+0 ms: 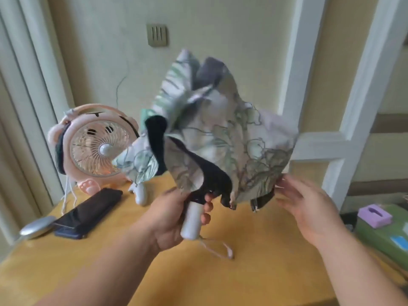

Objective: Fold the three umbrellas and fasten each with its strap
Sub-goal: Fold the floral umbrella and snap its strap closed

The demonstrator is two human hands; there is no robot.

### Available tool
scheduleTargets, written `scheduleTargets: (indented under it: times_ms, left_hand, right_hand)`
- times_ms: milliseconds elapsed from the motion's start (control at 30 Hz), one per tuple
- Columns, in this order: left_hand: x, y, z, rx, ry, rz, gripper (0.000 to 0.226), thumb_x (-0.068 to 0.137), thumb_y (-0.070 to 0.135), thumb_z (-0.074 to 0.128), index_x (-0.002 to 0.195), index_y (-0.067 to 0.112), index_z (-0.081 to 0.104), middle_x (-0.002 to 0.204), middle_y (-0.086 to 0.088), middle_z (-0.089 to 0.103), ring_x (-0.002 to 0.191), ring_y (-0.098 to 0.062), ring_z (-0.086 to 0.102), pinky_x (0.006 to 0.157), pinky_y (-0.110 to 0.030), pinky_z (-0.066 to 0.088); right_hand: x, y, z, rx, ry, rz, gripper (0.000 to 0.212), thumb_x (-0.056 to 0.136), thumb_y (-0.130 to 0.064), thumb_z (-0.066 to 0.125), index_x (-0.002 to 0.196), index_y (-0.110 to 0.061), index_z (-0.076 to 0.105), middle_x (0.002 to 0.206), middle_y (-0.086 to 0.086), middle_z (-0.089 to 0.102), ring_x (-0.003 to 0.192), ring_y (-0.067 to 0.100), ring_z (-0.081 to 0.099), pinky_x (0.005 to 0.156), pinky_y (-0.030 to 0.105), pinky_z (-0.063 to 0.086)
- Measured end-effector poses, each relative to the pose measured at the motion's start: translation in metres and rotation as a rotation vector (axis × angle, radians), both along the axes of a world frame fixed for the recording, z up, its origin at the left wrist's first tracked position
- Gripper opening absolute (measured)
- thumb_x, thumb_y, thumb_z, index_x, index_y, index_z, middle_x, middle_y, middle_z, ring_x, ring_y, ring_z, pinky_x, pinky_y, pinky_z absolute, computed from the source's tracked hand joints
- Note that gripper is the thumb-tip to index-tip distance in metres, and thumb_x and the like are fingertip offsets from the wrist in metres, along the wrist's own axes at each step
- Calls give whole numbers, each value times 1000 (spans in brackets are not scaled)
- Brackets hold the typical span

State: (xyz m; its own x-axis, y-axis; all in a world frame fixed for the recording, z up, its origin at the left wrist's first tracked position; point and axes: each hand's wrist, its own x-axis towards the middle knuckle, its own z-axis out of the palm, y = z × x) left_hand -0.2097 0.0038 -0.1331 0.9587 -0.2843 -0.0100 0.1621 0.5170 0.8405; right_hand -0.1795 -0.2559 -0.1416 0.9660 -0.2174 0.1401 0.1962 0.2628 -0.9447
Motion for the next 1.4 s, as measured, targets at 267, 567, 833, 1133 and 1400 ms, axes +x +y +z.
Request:
scheduleTargets:
  times_ms: [267,567,833,1133,1400]
  left_hand:
    - [-21,-64,-19,-458,261,42,34,87,29,57,107,2,63,79,-11,63,60,-20,57,52,-29,51]
    - [-2,-127,-17,-487,116,378,24,105,24,52,116,9,67,91,-5,75,83,-18,74,80,-31,60]
    - [-104,-44,-29,518,-153,-292,12,92,17,75,104,18,78,93,-4,77,84,-13,71,83,-27,56]
    - [-36,114,12,1430,-488,253,95,58,74,82,141,53,42,142,23,51,133,0,47,107,-26,43]
    - [15,98,21,777,-302,152,75,61,43,95,128,28,66,123,-9,71,100,-25,75,80,-32,61]
  right_hand:
    - [15,11,29,-176,-18,269,71,65,-71,78,115,-23,65,108,4,73,101,27,67,76,48,55]
    - [48,54,35,-645,22,574,34,90,-14,76,123,-18,71,118,4,76,113,25,71,104,44,52]
    - [71,45,23,-1363,-49,376,29,86,-10,73,109,-29,71,105,-5,74,82,4,66,67,21,50]
    - [23,38,-50,-1643,41,245,28,79,-48,59,83,-22,50,93,-1,58,91,27,60,76,37,52]
    - [33,38,5,-1353,-38,199,12,74,-21,79,82,-17,73,75,-7,73,74,9,65,68,31,56]
